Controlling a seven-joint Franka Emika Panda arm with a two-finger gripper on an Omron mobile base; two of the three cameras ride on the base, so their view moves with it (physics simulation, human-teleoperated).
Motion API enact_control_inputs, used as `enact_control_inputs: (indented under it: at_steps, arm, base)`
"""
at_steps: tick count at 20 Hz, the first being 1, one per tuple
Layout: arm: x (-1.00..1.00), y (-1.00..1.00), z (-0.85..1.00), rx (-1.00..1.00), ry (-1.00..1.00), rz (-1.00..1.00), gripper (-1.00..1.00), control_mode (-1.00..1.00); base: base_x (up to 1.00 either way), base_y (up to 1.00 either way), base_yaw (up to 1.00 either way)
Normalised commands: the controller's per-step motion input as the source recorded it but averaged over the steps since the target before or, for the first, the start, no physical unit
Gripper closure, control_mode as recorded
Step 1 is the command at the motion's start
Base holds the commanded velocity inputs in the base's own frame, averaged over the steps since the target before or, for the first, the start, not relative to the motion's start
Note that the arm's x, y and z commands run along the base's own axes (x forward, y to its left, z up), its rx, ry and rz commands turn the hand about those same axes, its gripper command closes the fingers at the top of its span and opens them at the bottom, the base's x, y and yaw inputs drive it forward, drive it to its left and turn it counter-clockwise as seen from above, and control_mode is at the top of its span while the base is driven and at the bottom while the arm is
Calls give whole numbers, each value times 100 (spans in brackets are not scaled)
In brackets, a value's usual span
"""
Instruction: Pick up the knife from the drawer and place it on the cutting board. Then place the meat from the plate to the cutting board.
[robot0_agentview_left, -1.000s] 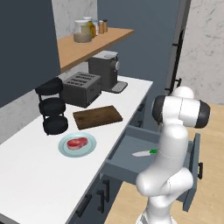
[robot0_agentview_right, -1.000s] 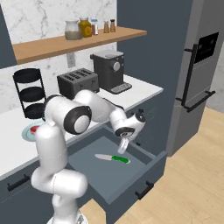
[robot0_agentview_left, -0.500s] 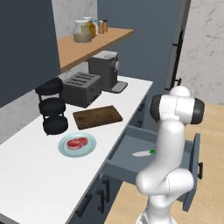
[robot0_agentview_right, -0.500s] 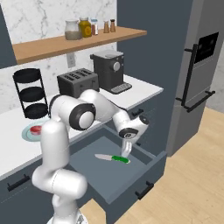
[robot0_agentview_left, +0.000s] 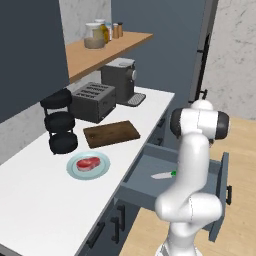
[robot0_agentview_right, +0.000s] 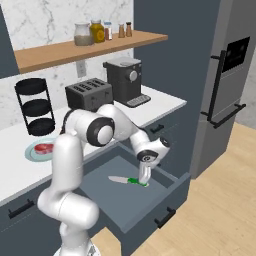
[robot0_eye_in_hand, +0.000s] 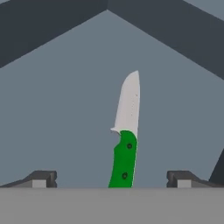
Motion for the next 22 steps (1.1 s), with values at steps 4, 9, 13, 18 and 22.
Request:
enact_control_inputs:
  at_steps: [4,9,13,18,22]
  arm:
    - [6,1,-17,7,0,4,-100,-100]
    - [16,1,-23,0,2,4,-100,-100]
    - [3,0,-27,0,4,1,-100,-100]
    - [1,0,-33,0,0,0,-100,-100]
    - [0,0,-28,0,0,0,-100,-100]
  base:
    - [0,0,0]
    - [0,0,0]
    - [0,0,0]
    - [0,0,0]
    - [0,0,0]
